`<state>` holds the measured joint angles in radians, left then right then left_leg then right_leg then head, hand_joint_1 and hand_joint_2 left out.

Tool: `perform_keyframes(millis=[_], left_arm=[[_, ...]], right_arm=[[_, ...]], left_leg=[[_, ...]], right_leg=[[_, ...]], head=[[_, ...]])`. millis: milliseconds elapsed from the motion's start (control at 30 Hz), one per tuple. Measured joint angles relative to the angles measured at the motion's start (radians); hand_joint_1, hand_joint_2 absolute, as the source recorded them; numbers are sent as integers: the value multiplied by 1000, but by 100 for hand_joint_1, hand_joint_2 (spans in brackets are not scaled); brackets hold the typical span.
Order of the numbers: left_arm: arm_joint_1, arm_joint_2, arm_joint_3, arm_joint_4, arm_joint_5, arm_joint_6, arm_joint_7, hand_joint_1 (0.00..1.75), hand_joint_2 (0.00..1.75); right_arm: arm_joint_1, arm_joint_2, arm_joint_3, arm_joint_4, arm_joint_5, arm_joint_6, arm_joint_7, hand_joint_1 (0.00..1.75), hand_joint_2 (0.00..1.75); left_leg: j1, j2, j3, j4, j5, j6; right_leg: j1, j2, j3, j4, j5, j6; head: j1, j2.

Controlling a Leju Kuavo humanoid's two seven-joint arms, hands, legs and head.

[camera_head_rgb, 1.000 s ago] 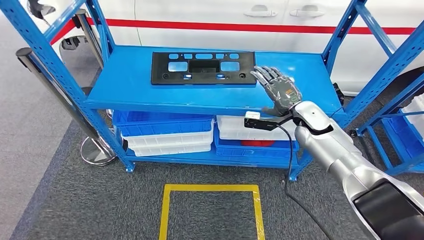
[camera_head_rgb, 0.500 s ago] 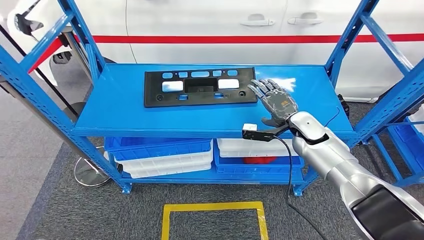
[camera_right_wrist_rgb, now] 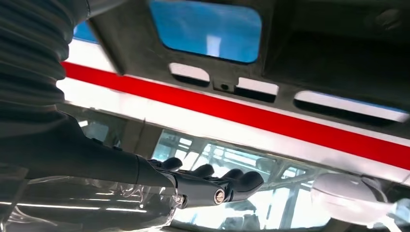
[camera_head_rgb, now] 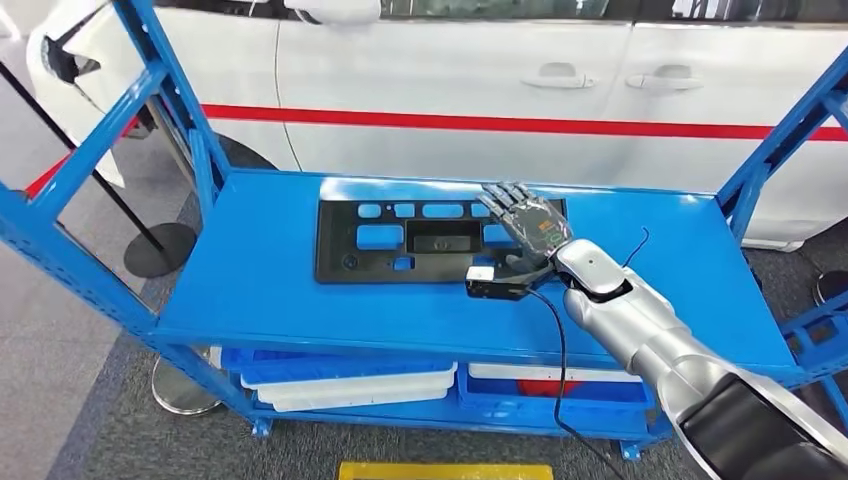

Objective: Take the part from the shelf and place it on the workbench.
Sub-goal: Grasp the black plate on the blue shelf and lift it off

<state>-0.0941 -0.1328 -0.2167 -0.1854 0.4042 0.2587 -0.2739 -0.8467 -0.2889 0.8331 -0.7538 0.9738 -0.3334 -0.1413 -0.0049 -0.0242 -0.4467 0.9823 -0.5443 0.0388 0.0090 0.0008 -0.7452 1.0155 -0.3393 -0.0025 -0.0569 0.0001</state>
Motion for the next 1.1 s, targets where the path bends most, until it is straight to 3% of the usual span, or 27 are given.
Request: perform_keyframes(millis=[33, 67, 133, 200, 233, 267, 333, 367, 400, 433, 500, 533, 600, 667, 700, 767, 800, 833, 867, 900, 967, 1000, 1100], left_arm=[[1, -2, 0, 1, 0, 2, 1, 0, 0], [-1, -2, 0, 1, 0, 4, 1, 0, 0], [-6, -2, 0, 0, -4, 3, -2, 0, 0], [-13, -3, -1, -1, -10, -1, -6, 0, 0], [-14, -3, -1, -1, -12, -3, -7, 0, 0], [-15, -3, -1, -1, -13, -4, -7, 0, 0], [-13, -3, -2, -1, -16, -7, -5, 0, 0], [-12, -3, -2, -1, -18, -10, -5, 0, 0], [-10, -3, -2, -1, -20, -12, -5, 0, 0], [-9, -3, -3, -1, -23, -13, -4, 0, 0], [-7, -2, -5, -1, -27, -12, 1, 0, 0], [-7, -2, -6, -1, -28, -11, 4, 0, 0], [-11, -4, -7, -1, -29, -10, 8, 0, 0], [-19, -6, -8, -2, -31, -10, 10, 0, 0], [-24, -7, -8, -2, -32, -10, 11, 0, 0], [-27, -7, -9, -2, -35, -10, 11, 0, 0], [-27, -7, -9, -2, -36, -10, 11, 0, 0], [-27, -7, -9, -2, -36, -10, 11, 0, 0], [-26, -6, -9, -2, -37, -10, 11, 0, 0], [-25, -6, -9, -2, -37, -10, 11, 0, 0], [-26, -7, -9, -2, -38, -10, 15, 0, 0], [-27, -7, -9, -2, -38, -11, 18, 0, 0], [-28, -6, -10, -2, -39, -13, 25, 0, 0]], right_arm=[[-2, 3, 1, 6, 0, -3, -2, 0, 175], [-10, 6, 2, 8, -1, -5, -4, 0, 175], [-26, 12, 1, 9, -11, -5, -7, 0, 87], [-24, 14, 1, 12, -27, 8, -15, 0, 0], [-18, 15, 0, 13, -36, 14, -20, 0, 0], [-12, 16, 0, 15, -45, 20, -25, 0, 0], [2, 23, -2, 19, -90, 47, -43, 0, 0], [13, 28, -8, 23, -126, 67, -55, 0, 0], [27, 33, -15, 27, -166, 89, -69, 0, 0], [41, 37, -22, 32, -200, 106, -81, 0, 0], [62, 45, -31, 41, -232, 116, -94, 0, 0], [70, 47, -33, 45, -236, 111, -93, 0, 0], [80, 50, -36, 52, -235, 92, -86, 0, 0], [87, 50, -40, 61, -234, 74, -78, 0, 0], [90, 50, -41, 67, -236, 67, -75, 0, 0], [97, 50, -43, 78, -243, 62, -75, 0, 0], [101, 50, -45, 82, -248, 62, -77, 0, 44], [104, 50, -46, 85, -251, 62, -79, 0, 87], [105, 50, -47, 86, -253, 62, -80, 0, 131], [105, 50, -47, 87, -254, 62, -80, 0, 175], [100, 50, -47, 88, -248, 61, -77, 0, 175], [94, 50, -48, 87, -242, 62, -74, 0, 175], [67, 49, -48, 84, -229, 79, -62, 0, 44]], left_leg=[[-1, 0, 19, -4, -14, -4], [-2, 0, 30, 1, -15, -10], [-1, 6, 0, 88, 29, -21], [1, 9, -98, 241, 68, -31], [2, 10, -146, 296, 51, -35], [3, 12, -185, 324, 8, -38], [6, 14, -238, 314, -100, -42], [7, 15, -253, 280, -125, -42], [7, 15, -262, 230, -106, -40], [6, 15, -265, 167, -35, -36], [3, 14, -271, 55, 141, -25], [2, 13, -270, 29, 203, -21], [4, 12, -263, 26, 232, -14], [9, 14, -253, 25, 229, -4], [11, 14, -249, 23, 225, 2], [10, 14, -243, 22, 214, 9], [9, 14, -240, 22, 209, 10], [9, 14, -235, 22, 204, 10], [9, 14, -230, 22, 199, 10], [8, 14, -224, 22, 195, 9], [5, 13, -214, 24, 189, 4], [3, 11, -211, 24, 187, 1], [-1, 10, -211, 27, 176, -7]], right_leg=[[5, 1, 4, -26, 51, -7], [8, 6, 14, -29, 47, -11], [3, 12, 49, -34, 17, -23], [-2, 12, 94, -41, -11, -33], [-4, 11, 117, -42, -27, -35], [-5, 12, 139, -43, -44, -35], [-9, 20, 186, -43, -80, -33], [-10, 24, 210, -43, -99, -31], [-10, 27, 233, -43, -118, -29], [-9, 28, 252, -43, -136, -26], [-4, 34, 275, -35, -171, -19], [-2, 39, 283, -31, -187, -15], [3, 46, 299, -27, -215, -4], [2, 35, 299, 4, -245, 6], [0, 26, 280, 47, -270, 11], [-6, 13, 205, 174, -325, 22], [-10, 11, 165, 229, -340, 25], [-13, 11, 138, 256, -335, 28], [-15, 10, 128, 245, -308, 29], [-15, 9, 137, 199, -266, 27], [-12, 8, 179, 65, -181, 16], [-10, 8, 194, 17, -156, 11], [-8, 9, 200, -16, -143, 8]], head=[[0, 0], [1, 0], [1, 0], [1, 0], [1, 0], [1, 0], [1, 0], [1, 0], [1, 0], [1, 0], [1, 0], [1, 0], [1, 0], [1, 0], [1, 0], [1, 0], [1, 0], [1, 0], [1, 0], [1, 0], [1, 0], [1, 0], [1, 0]])
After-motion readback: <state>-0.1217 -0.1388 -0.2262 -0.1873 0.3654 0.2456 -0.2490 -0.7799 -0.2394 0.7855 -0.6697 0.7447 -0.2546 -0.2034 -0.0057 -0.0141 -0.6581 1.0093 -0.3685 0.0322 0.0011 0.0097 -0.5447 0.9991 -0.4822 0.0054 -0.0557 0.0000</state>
